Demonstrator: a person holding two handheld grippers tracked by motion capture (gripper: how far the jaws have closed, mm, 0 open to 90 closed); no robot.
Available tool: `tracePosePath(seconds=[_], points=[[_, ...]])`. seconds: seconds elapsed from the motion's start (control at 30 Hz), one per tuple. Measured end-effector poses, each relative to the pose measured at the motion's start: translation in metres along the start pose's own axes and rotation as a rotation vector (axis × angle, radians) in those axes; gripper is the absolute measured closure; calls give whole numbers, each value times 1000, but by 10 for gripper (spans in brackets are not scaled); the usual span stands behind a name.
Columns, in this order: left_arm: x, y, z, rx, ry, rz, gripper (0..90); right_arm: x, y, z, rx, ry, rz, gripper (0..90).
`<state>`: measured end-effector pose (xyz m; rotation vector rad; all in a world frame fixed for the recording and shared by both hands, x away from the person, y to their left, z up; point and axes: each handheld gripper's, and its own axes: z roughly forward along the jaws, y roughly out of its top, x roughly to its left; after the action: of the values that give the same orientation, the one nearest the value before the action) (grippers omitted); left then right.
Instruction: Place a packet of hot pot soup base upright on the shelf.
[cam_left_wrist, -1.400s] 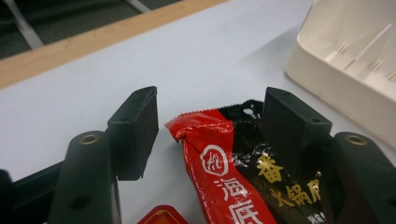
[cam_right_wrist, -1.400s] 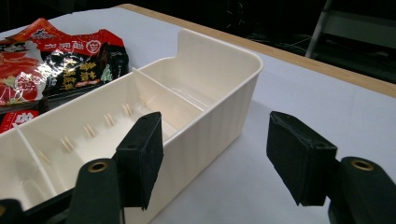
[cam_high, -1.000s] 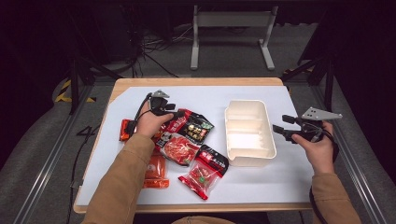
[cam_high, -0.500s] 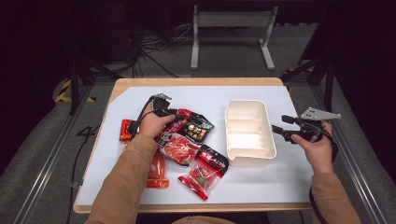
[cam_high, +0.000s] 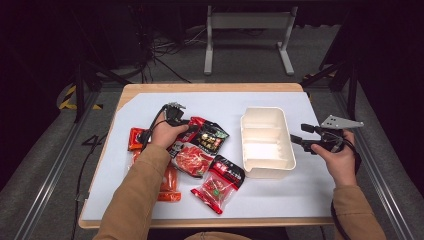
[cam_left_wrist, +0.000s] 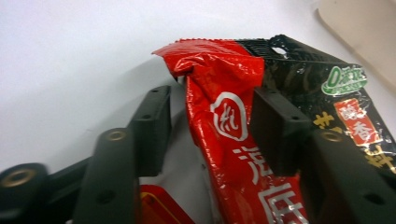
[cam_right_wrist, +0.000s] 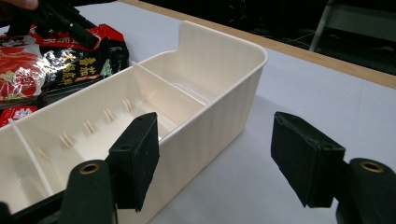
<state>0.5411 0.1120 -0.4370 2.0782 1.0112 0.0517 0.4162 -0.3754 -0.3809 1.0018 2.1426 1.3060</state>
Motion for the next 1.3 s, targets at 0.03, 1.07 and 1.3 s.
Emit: tracePosePath(seconds=[0.03,1.07,1.3], points=[[0,0,0,4,-11,-6,569,0,0,0,0,2,4,332],[-23,11,-39,-69,23,-44,862,2,4,-5,-23,6,-2,384],[-38,16,-66,-145,42,-4,865,5,9,-10,-27,14,-1,439]])
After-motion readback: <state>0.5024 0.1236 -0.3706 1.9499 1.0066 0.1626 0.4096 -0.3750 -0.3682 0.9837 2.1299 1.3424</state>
